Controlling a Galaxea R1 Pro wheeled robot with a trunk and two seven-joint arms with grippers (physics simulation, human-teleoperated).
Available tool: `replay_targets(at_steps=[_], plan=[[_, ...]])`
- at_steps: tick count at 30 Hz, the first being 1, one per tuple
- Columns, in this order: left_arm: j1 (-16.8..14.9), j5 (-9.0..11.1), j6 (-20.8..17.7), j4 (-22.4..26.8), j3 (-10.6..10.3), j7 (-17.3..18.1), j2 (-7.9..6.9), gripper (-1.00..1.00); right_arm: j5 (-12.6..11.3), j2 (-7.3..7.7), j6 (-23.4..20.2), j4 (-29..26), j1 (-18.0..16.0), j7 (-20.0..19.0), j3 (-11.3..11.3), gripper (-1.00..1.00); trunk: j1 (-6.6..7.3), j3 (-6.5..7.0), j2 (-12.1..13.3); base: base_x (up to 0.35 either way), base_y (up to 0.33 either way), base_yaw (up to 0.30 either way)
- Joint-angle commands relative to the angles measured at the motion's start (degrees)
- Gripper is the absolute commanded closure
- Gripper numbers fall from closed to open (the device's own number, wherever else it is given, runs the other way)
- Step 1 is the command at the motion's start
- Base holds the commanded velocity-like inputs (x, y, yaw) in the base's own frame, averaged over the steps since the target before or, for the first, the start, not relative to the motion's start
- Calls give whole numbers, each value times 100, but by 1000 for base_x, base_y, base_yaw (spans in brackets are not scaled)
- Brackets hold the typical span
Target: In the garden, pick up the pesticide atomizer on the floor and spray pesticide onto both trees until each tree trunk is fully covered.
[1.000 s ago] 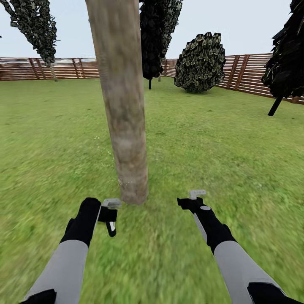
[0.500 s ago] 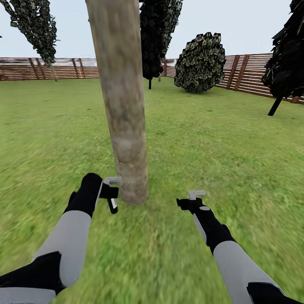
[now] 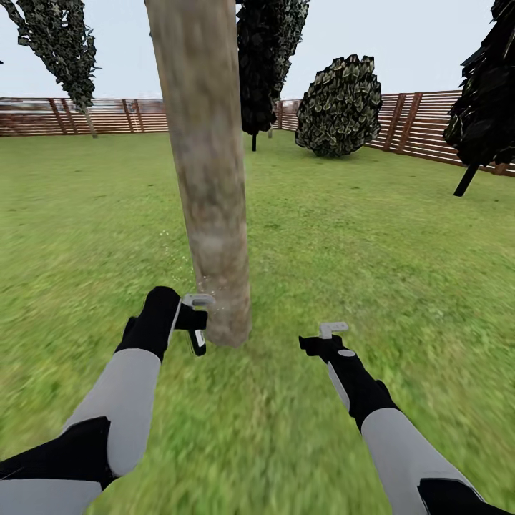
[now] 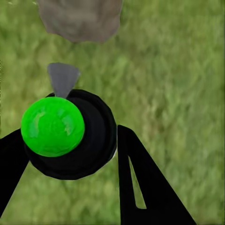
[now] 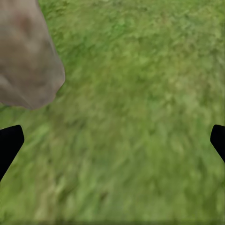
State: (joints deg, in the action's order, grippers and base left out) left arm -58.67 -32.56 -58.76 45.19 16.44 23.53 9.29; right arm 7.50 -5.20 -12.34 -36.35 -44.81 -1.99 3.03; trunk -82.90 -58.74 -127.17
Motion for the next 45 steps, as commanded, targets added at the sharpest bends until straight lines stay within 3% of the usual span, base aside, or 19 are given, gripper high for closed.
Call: replay_targets(at_steps=[1,7,10,25,33,37,42,45], plan=[[-5,-62,-12,11,26,55,4,100,59,-7,-32,-10,-1,-21,31,-100,1,-5,-2,0,0,0],[-45,-82,-12,45,15,55,-139,100,58,-7,-32,-4,-3,-21,31,-100,1,-5,-2,0,0,0],[-394,-91,-17,19,58,55,-319,100,59,-7,-32,3,-2,-21,31,-100,1,-5,-2,0,0,0],[-496,-111,-4,119,-2,55,-218,100,59,-7,-32,3,-1,-25,31,-100,1,-5,-2,-122,0,0],[-1166,-103,-4,40,53,51,-195,100,59,-7,-32,6,-1,-25,31,-100,1,-5,-2,-1,0,0],[-1201,-101,-7,27,63,47,-227,100,59,-7,-32,6,-2,-21,31,-100,1,-5,-2,0,0,0],[-1191,-102,-4,17,60,47,-601,100,59,-7,-32,6,-1,-22,31,-100,1,-5,-2,0,0,0],[-1186,-101,-9,7,56,47,-670,100,59,-8,-32,6,-1,-21,31,-100,1,-5,-2,0,0,0]])
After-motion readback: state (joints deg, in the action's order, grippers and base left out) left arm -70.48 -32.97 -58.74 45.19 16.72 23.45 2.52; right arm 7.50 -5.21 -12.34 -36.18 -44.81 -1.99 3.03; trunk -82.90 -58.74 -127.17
